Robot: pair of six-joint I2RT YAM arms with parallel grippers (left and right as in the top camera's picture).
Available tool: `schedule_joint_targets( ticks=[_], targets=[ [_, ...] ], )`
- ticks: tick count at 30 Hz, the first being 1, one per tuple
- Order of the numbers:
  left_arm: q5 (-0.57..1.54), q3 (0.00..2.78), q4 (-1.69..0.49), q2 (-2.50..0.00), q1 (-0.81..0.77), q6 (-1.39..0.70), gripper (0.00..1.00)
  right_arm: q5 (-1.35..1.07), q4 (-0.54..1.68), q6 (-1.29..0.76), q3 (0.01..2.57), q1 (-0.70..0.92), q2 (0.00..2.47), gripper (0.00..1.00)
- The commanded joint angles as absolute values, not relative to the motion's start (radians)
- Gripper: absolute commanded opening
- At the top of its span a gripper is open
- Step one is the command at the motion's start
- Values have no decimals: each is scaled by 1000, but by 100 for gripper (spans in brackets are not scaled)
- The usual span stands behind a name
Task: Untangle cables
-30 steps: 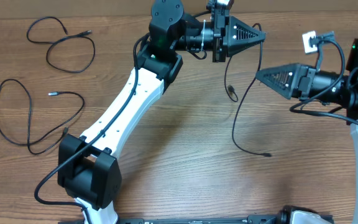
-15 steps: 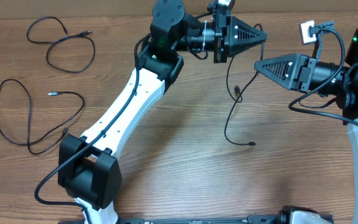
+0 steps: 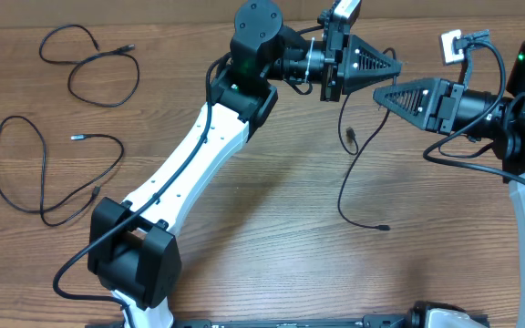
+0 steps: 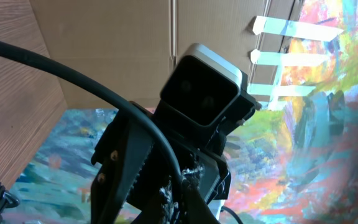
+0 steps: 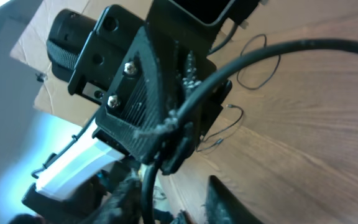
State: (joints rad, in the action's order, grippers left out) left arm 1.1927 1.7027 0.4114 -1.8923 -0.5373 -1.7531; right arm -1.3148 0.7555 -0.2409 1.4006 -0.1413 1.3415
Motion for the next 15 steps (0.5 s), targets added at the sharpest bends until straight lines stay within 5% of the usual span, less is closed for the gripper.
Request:
schedule_joint_targets(
  ticks=[1,6,9,15],
  targets=[
    [1213,1721,416,-1879,-538,-1758,4,-1310,756,-241,1416,-134,1328,23],
    [1212,1721,416,-1879,-537,-1758,4,-1310,757,-274,1416,-134,1328,4],
    [1213,1721,416,-1879,-537,-1758,5,-1311,757,-294,1416,-131,1328,4],
    [1212,1721,415,-1879,-529,-1581,61,-1294,757,-311,1416,-97,1328,4]
  ],
)
